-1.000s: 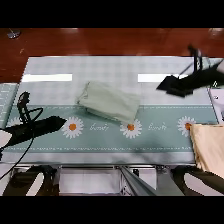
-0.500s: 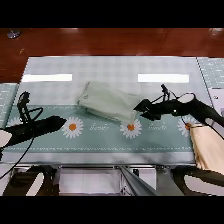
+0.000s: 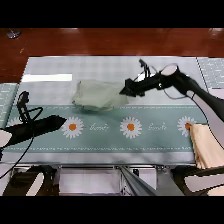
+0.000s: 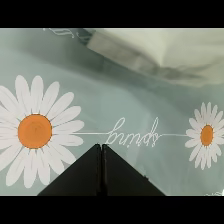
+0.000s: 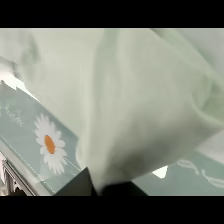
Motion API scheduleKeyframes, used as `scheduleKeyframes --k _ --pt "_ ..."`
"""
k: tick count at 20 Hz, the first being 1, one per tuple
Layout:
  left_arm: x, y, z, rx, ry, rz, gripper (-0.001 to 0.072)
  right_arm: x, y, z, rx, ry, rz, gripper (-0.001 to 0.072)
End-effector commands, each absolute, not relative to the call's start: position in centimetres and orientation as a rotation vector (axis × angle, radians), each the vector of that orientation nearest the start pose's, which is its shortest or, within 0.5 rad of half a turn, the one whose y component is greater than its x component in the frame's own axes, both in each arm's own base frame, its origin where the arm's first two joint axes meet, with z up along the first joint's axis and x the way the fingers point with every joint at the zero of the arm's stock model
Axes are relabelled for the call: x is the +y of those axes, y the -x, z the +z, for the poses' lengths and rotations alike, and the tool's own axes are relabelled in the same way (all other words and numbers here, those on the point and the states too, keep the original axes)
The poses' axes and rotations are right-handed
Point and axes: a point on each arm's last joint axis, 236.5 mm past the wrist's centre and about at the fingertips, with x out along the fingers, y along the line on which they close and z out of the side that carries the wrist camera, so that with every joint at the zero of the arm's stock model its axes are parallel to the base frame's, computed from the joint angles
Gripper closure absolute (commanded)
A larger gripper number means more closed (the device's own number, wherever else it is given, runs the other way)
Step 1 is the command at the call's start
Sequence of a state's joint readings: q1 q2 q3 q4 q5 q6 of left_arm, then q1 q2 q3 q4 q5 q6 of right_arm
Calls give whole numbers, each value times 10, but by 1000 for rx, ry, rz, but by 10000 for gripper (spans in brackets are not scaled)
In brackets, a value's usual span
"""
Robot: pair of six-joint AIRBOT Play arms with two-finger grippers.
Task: Fold the shirts.
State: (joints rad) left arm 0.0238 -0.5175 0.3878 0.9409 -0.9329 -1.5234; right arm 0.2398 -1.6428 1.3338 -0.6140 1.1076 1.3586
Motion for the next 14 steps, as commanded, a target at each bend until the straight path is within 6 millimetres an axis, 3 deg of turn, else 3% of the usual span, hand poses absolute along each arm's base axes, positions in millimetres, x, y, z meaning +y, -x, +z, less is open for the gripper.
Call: scheduleKeyframes --k 1,4,6,11,14 --pt "-106 -244 4 1008 576 -259 671 264 -431 87 1245 -398 742 695" --pt "-106 -244 4 1008 576 -259 671 232 -454 163 1110 -310 673 695" --pt "-106 -243 4 1008 576 -259 671 191 -457 197 1080 -289 577 695" --pt "-106 -243 4 1008 576 -259 671 58 -423 223 1120 -328 256 695" --pt "-106 -243 4 1008 576 -259 671 -29 -380 231 1146 -417 1 695"
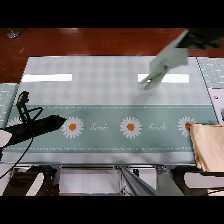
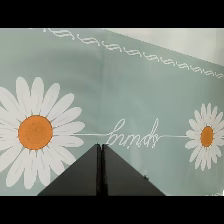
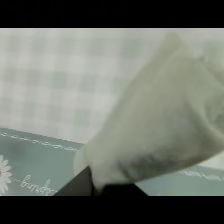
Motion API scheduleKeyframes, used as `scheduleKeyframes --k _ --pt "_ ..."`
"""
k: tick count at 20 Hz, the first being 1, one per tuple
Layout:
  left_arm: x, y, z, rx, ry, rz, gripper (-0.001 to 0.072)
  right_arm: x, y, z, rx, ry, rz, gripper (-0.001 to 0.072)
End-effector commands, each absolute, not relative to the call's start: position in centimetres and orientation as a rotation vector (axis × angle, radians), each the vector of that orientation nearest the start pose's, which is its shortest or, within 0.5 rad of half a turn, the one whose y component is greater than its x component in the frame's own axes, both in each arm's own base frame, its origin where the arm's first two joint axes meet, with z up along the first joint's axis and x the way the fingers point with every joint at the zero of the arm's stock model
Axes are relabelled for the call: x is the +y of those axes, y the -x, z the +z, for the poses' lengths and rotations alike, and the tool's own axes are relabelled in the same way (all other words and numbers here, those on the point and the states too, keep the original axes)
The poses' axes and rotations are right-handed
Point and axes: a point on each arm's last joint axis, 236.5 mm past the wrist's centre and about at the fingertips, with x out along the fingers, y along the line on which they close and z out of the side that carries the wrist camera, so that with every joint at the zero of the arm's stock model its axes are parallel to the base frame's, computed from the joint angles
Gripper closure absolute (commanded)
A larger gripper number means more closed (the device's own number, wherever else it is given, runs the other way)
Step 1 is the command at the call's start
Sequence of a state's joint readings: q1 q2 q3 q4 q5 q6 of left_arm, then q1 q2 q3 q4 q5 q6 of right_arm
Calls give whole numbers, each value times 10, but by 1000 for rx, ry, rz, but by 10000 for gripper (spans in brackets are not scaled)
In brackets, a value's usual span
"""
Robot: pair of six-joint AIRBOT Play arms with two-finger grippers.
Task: Fold the shirts.
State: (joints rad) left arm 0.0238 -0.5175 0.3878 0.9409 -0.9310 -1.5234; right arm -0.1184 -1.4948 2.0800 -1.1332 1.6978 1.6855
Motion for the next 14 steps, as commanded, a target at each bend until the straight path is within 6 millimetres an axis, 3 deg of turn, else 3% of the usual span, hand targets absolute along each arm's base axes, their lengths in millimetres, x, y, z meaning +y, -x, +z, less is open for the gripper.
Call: scheduleKeyframes --k 1,4,6,9,14 --pt "-106 -244 4 1008 576 -259 671 -57 -363 229 1157 -432 -92 695" --pt "-106 -243 4 1008 576 -259 671 -117 -307 233 1123 -471 -332 695" --pt "-106 -243 4 1009 576 -260 671 -139 -264 226 1127 -505 -469 695" --pt "-106 -243 4 1011 575 -261 671 -158 -196 201 1165 -568 -667 694" --pt "-106 -243 4 1011 576 -261 671 -163 -78 146 1278 -619 -1019 694"
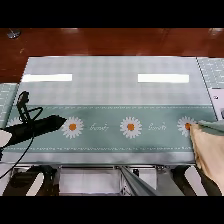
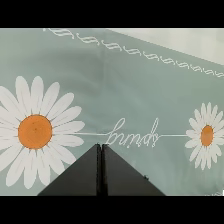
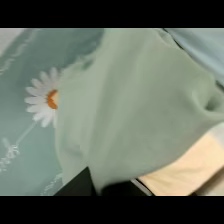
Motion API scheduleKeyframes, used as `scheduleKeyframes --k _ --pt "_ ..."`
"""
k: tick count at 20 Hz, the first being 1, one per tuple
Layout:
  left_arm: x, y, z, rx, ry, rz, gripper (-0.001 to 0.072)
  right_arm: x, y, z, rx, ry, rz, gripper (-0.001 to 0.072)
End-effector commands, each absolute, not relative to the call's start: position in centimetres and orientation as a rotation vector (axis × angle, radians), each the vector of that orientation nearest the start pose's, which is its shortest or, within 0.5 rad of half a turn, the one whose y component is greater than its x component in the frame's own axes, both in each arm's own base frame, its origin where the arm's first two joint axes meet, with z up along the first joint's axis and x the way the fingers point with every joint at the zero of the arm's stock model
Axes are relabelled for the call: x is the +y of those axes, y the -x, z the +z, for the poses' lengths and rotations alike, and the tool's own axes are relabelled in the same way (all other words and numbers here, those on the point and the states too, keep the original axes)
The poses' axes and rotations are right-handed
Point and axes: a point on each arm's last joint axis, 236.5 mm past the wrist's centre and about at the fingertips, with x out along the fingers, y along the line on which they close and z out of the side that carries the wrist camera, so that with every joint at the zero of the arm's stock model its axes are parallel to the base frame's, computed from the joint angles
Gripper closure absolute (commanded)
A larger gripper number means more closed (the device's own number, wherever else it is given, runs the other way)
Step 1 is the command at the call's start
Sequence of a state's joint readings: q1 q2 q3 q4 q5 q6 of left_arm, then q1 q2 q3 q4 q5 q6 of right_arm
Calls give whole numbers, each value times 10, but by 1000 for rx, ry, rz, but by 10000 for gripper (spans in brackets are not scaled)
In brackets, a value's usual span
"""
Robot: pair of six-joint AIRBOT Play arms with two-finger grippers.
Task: Fold the shirts.
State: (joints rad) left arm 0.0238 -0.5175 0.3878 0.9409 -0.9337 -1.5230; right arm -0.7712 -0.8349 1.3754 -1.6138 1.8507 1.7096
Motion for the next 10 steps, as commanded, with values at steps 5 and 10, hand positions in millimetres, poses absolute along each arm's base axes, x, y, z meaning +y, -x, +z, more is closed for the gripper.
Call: scheduleKeyframes --k 5,10 --pt "-106 -243 4 1011 572 -263 671 -162 -40 106 1368 -678 -1145 63" --pt "-104 -260 28 935 496 -300 671 -198 -130 139 1226 -706 -905 113"
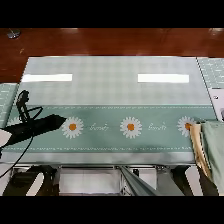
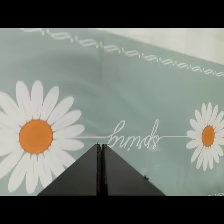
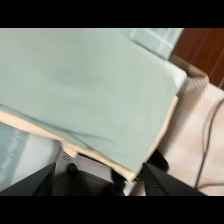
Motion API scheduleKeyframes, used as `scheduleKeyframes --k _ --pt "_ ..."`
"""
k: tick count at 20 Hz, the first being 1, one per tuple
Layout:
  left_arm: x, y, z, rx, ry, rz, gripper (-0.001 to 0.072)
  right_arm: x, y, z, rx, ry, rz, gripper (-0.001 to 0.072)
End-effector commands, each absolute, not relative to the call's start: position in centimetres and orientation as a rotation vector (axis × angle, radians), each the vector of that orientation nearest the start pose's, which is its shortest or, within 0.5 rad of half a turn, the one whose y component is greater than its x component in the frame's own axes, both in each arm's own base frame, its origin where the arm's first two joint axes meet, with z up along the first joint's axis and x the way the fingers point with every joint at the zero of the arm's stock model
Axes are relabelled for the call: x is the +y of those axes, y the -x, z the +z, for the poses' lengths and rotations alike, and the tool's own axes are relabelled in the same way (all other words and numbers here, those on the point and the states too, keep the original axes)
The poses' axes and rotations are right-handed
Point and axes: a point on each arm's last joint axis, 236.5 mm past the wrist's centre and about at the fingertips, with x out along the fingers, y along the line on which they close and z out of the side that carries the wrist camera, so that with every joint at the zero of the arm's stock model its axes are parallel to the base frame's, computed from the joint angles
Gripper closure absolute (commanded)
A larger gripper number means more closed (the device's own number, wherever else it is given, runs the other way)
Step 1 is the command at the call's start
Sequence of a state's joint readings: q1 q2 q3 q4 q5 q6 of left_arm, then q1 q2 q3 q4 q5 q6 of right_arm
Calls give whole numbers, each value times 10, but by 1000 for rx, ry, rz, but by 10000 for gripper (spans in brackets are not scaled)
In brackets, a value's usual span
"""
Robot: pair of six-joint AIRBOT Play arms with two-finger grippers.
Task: Fold the shirts.
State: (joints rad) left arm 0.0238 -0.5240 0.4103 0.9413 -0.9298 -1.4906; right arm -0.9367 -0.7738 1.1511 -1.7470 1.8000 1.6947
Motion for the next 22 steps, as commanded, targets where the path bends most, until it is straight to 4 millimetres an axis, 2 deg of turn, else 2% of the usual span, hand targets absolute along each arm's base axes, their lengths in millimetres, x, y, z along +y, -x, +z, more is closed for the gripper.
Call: scheduleKeyframes --k 1,3,4,5,7,8,9,10,11,12,13,14,16,17,18,19,22 --pt "-104 -273 48 899 483 -311 672 -201 -164 153 1161 -739 -808 199" --pt "-104 -307 98 824 457 -335 672 -193 -235 185 1035 -790 -566 423" --pt "-106 -325 128 796 431 -361 672 -178 -274 203 986 -764 -416 605" --pt "-110 -342 157 781 411 -391 673 -157 -312 218 943 -704 -267 694" --pt "-123 -372 203 756 364 -456 673 -99 -370 228 909 -571 -63 694" --pt "-132 -382 215 757 335 -486 673 -64 -391 225 915 -488 27 694" --pt "-141 -389 217 778 296 -505 674 -24 -409 218 921 -378 116 694" --pt "-146 -393 206 813 266 -494 674 15 -424 209 918 -262 193 694" --pt "-147 -395 184 869 237 -453 674 51 -433 192 925 -155 244 694" --pt "-144 -394 159 929 203 -404 674 77 -437 170 939 -67 264 694" --pt "-137 -390 130 992 169 -343 673 96 -437 140 972 3 263 694" --pt "-128 -385 107 1039 150 -286 673 105 -432 106 1029 50 251 694" --pt "-109 -379 72 1099 119 -216 672 103 -410 29 1192 75 195 694" --pt "-101 -377 62 1119 99 -193 672 99 -399 3 1259 60 166 694" --pt "-95 -376 59 1129 84 -177 672 95 -390 -15 1306 45 137 694" --pt "-92 -377 59 1127 83 -171 672 94 -389 -24 1319 13 109 694" --pt "-95 -377 58 1128 84 -176 671 95 -390 -25 1316 -7 98 694"
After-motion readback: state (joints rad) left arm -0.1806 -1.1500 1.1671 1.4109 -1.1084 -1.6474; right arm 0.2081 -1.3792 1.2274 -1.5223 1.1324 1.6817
